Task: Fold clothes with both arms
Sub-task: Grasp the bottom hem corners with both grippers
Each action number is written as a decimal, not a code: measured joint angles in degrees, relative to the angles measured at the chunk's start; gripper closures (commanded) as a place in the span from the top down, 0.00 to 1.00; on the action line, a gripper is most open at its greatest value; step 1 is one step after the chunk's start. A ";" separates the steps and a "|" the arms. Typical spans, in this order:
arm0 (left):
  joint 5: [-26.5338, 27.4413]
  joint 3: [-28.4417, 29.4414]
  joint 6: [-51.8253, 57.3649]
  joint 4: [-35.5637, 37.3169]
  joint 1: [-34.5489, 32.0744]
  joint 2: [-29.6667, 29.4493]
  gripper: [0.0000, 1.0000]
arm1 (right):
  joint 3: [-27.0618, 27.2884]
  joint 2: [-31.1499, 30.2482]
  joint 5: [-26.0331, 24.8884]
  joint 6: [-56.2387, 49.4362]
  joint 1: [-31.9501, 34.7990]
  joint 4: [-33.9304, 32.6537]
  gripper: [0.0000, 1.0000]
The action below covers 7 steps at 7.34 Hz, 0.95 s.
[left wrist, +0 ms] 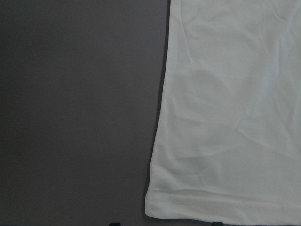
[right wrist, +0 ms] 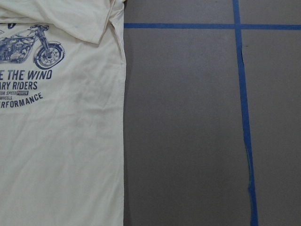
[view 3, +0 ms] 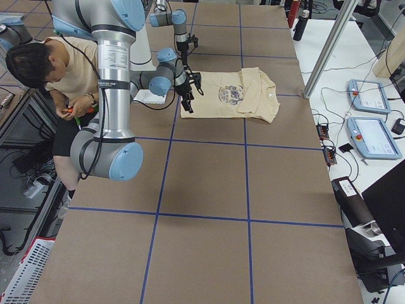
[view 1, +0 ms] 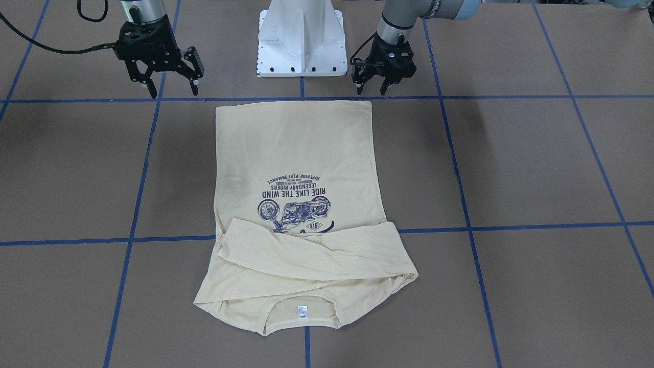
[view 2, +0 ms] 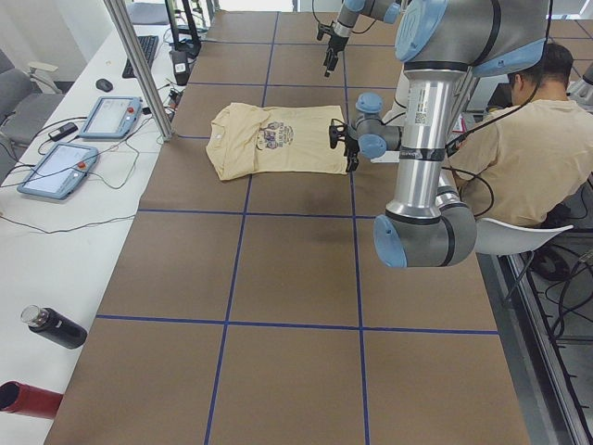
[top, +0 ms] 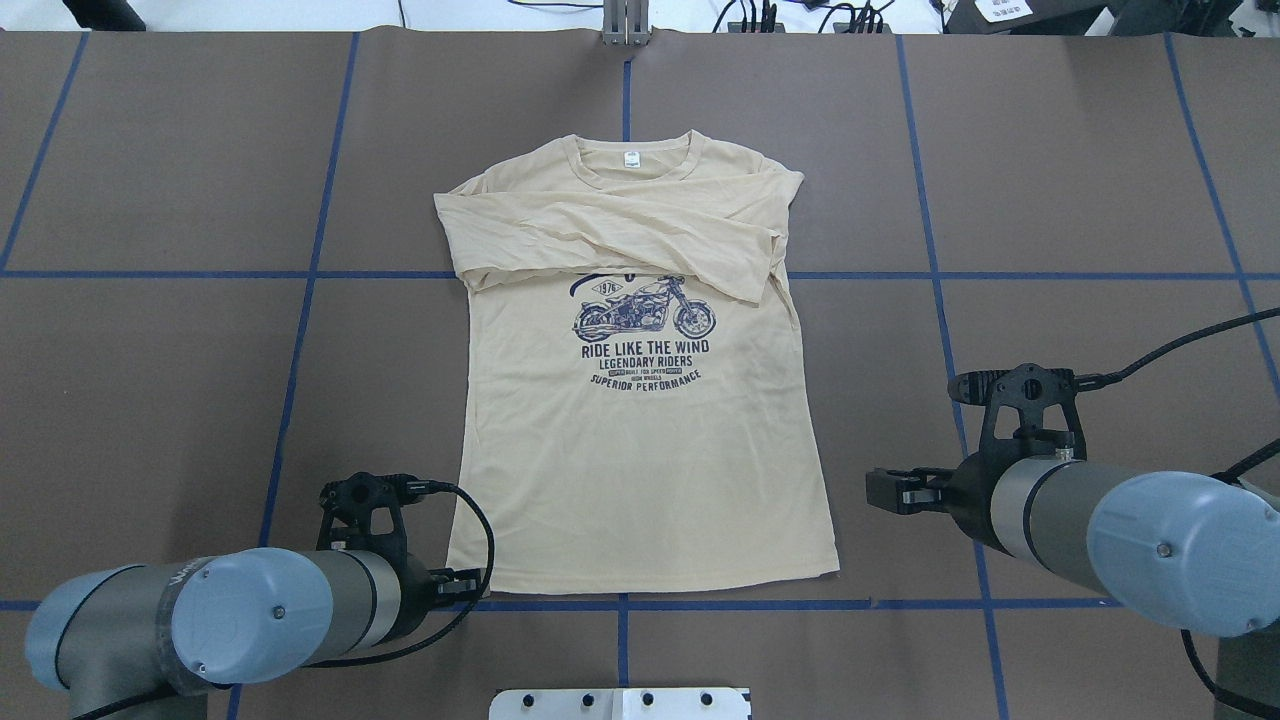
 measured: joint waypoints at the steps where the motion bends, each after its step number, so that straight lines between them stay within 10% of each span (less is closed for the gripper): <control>1: 0.00 0.33 0.02 -0.02 0.00 -0.20 0.56 | -0.01 0.03 -0.01 0.00 -0.03 0.00 0.99; 7: 0.33 2.32 0.37 -0.03 -0.19 -0.67 0.51 | -0.09 0.14 -0.46 -0.01 -0.27 0.00 1.00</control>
